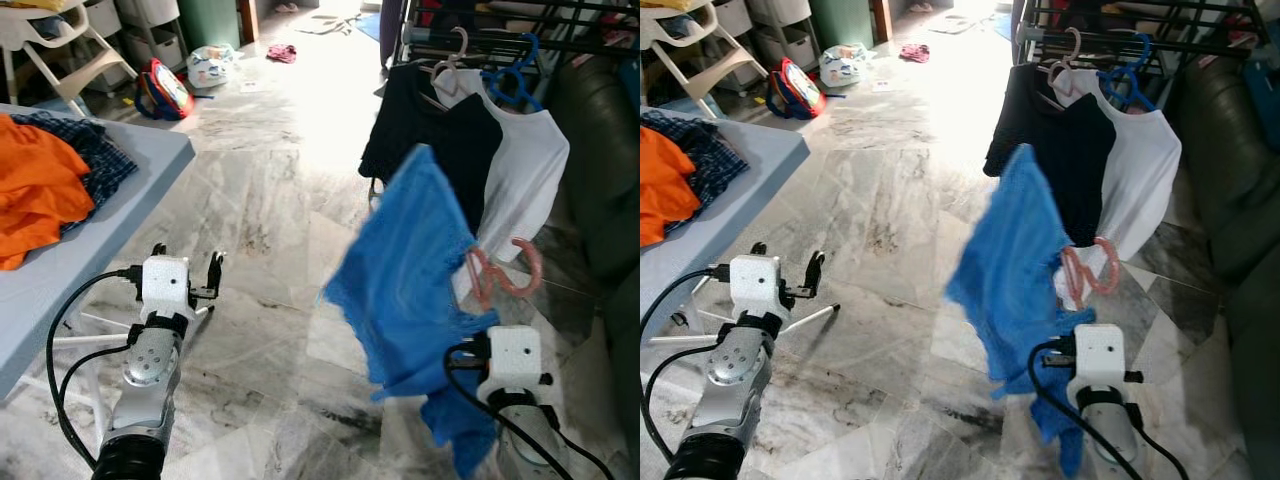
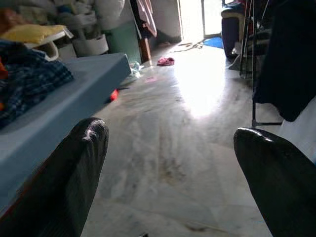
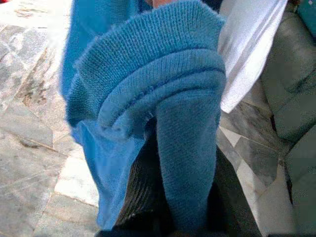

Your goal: Hang hanger

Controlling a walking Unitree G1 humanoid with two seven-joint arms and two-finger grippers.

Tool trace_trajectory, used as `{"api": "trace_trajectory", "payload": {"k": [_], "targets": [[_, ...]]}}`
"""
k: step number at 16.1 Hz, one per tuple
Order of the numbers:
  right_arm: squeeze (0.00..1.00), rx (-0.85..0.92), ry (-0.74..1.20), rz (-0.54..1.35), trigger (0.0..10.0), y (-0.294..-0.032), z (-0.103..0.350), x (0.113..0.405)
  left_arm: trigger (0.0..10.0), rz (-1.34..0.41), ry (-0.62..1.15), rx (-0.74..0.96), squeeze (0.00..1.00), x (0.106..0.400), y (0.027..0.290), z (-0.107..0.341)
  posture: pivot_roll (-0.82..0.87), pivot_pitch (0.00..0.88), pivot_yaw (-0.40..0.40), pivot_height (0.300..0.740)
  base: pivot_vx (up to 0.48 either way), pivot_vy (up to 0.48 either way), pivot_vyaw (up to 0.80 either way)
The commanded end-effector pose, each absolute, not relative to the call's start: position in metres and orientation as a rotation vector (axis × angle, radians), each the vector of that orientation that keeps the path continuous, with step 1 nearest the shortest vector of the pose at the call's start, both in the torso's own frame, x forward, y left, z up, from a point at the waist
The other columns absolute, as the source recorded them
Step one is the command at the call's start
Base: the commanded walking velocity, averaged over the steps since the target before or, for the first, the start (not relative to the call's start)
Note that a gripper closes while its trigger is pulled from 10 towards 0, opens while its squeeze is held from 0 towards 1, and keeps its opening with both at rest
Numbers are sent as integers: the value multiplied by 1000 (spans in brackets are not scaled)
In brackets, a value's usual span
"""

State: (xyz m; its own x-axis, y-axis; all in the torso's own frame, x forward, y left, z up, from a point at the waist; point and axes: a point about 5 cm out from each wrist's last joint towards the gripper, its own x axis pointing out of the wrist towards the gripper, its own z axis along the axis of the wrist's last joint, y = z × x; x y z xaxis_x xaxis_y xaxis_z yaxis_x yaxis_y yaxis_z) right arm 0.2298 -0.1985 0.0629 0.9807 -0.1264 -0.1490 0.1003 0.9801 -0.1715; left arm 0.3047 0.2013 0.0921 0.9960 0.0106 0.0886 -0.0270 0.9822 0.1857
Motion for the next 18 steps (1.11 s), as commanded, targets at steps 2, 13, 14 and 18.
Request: {"api": "trace_trajectory", "payload": {"k": [2,13,14,18], "targets": [[0,-131,136,-178,10000,-207,70,227,10000,82,-66,221,0,307,208,93,-39,118,39,740,0,0,0],[0,-132,166,-216,10000,-209,69,221,10000,-121,-10,66,0,316,178,80,-90,126,25,740,0,0,-508],[0,-131,166,-219,10000,-210,69,222,10000,-141,-4,64,0,315,176,78,-91,130,27,740,0,0,-781],[0,-133,162,-214,10000,-205,68,221,10000,-204,53,-7,0,305,169,63,-108,122,41,740,0,0,-220]]}}
